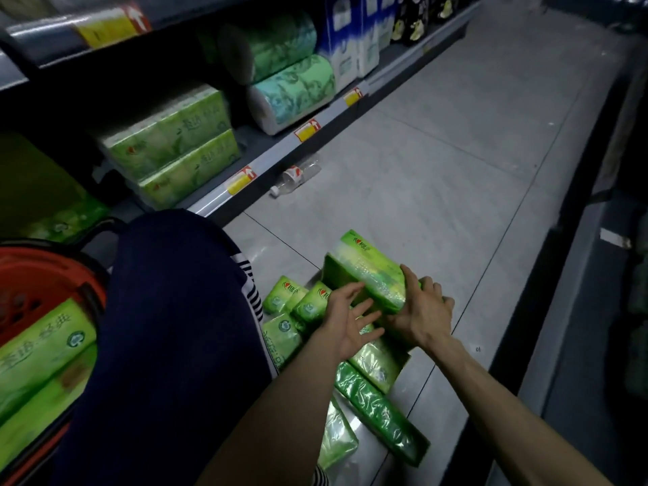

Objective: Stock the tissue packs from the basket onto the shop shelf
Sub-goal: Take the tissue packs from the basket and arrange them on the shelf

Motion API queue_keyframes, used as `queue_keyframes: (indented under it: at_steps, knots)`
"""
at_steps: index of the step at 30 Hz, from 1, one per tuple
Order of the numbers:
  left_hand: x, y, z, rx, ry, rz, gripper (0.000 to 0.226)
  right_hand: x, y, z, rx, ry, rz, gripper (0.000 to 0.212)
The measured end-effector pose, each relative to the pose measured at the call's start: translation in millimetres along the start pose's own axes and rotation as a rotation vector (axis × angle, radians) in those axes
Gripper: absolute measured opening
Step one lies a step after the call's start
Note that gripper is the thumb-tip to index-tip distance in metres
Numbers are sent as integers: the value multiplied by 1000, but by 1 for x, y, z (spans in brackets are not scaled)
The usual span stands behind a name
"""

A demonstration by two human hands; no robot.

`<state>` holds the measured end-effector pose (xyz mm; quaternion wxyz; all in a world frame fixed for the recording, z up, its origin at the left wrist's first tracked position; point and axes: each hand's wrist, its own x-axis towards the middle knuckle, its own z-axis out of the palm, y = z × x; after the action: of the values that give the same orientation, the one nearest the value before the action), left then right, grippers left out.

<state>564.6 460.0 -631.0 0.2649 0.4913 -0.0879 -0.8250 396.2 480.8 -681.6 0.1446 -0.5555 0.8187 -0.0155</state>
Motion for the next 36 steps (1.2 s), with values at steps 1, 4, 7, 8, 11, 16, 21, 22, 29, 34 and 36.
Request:
queue_keyframes:
  at_steps: [1, 4, 7, 8, 11, 16, 21, 22, 29, 34, 36]
  knots:
    - [-2, 3, 1, 2, -18, 10, 58, -1, 1, -3, 14, 5, 20, 116]
    - [-8, 16, 4, 13, -57, 55, 60, -4, 5, -21, 47, 30, 58, 114]
    - [-19, 36, 15, -55, -87, 144, 61, -9, 9, -58, 95, 77, 42, 112]
    - [-27, 44, 21, -70, -108, 171, 60, -11, 8, -73, 114, 104, 25, 111]
    - [-66, 73, 38, -28, -189, 245, 54, -19, -1, -125, 178, 190, -40, 111]
    - [-168, 143, 32, 214, -231, 516, 41, -44, -48, -226, 320, 313, -259, 113]
    - [-294, 199, -2, 481, 3, 917, 19, -92, -132, -322, 387, 411, -600, 120]
    - [-318, 204, -13, 530, 54, 1012, 25, -104, -151, -337, 369, 453, -660, 122]
    - [-474, 204, -121, 689, 384, 1248, 99, -167, -278, -398, 333, 494, -1073, 129]
    - [-548, 183, -181, 838, 586, 1361, 114, -210, -370, -386, 182, 537, -1369, 129]
    - [-574, 174, -202, 835, 625, 1387, 124, -224, -400, -377, 136, 573, -1472, 128]
